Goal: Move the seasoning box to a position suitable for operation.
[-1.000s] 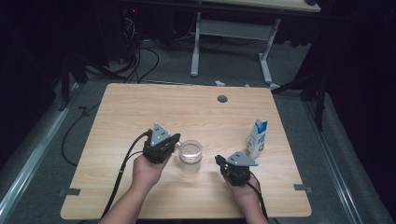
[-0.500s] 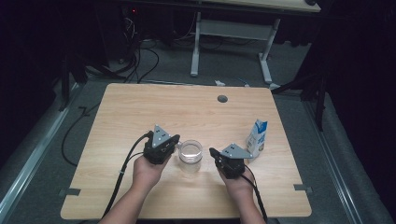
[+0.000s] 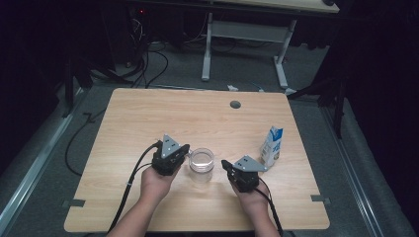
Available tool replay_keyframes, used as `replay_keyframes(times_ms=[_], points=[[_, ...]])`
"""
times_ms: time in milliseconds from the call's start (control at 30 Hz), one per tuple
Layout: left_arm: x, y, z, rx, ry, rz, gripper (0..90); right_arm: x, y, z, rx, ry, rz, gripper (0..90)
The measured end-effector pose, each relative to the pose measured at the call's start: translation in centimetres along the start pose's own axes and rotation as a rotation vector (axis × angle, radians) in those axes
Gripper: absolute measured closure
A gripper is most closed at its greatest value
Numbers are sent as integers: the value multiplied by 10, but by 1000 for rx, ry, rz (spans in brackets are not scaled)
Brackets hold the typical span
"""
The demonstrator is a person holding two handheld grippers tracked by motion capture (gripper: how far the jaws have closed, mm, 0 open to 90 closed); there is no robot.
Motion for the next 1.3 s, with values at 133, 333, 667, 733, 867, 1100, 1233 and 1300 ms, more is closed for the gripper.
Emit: replay_keyframes(times_ms=[133, 333, 667, 733, 867, 1100, 1233, 1300], points=[[-2, 1, -1, 2, -4, -7, 899, 1, 1, 1, 2, 3, -1, 898], [-4, -2, -3, 11, -7, -15, 899, 1, 1, 1, -4, 3, -3, 897], [0, -1, -1, 4, -1, -10, 899, 2, 3, 2, -8, 6, -9, 896], [0, -1, -1, 2, -2, -15, 899, 1, 3, 1, -6, 5, -7, 896], [0, 0, -1, -2, -4, -13, 899, 1, 3, 0, -8, 2, -8, 896], [-1, 2, 1, -5, -10, -14, 899, 0, 4, 1, -13, -2, -10, 897], [-1, 2, 0, -8, -10, -8, 899, 1, 4, 1, -12, -2, -9, 897], [-1, 2, 1, -7, -12, -9, 900, 1, 4, 1, -15, -2, -12, 897]])
Point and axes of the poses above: each handheld gripper's, and its own axes: z roughly forward along the jaws, x roughly out of its underside, y roughly to its left, the point moved 7 cm from there along z, roughly forward along the jaws, and after that the axes turned 7 degrees about x, right-handed, at the moved point
